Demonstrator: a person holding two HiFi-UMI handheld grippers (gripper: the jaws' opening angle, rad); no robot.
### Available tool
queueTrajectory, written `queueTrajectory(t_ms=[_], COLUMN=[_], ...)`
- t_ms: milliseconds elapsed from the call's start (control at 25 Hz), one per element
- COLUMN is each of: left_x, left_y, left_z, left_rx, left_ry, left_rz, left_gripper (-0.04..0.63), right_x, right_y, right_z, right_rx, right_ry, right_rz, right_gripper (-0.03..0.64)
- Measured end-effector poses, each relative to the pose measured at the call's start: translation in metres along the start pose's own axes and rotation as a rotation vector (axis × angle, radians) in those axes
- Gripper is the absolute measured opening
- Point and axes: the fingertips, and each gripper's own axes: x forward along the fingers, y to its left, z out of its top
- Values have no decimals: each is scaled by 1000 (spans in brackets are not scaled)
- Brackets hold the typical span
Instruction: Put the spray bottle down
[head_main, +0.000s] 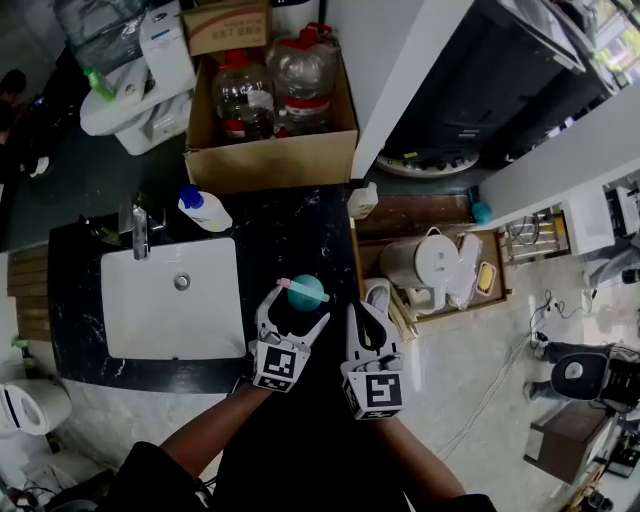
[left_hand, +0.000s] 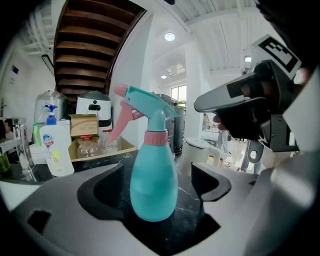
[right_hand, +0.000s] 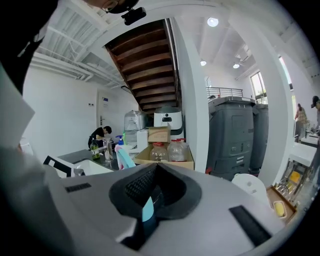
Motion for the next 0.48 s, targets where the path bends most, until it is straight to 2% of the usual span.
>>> queueTrajectory(t_ms=[240,480], left_x=[-31,-80], left_y=[-8,1], left_z=[-2,12], left_rx=[7,-21], left_ry=[42,-1], left_rz=[9,46], left_gripper=[422,422], right_x=[-19,-41], right_y=[21,49], right_z=[9,23], right_rx=[-10,20], right_ry=[-18,-44], right_rz=[6,14], right_gripper=[15,15])
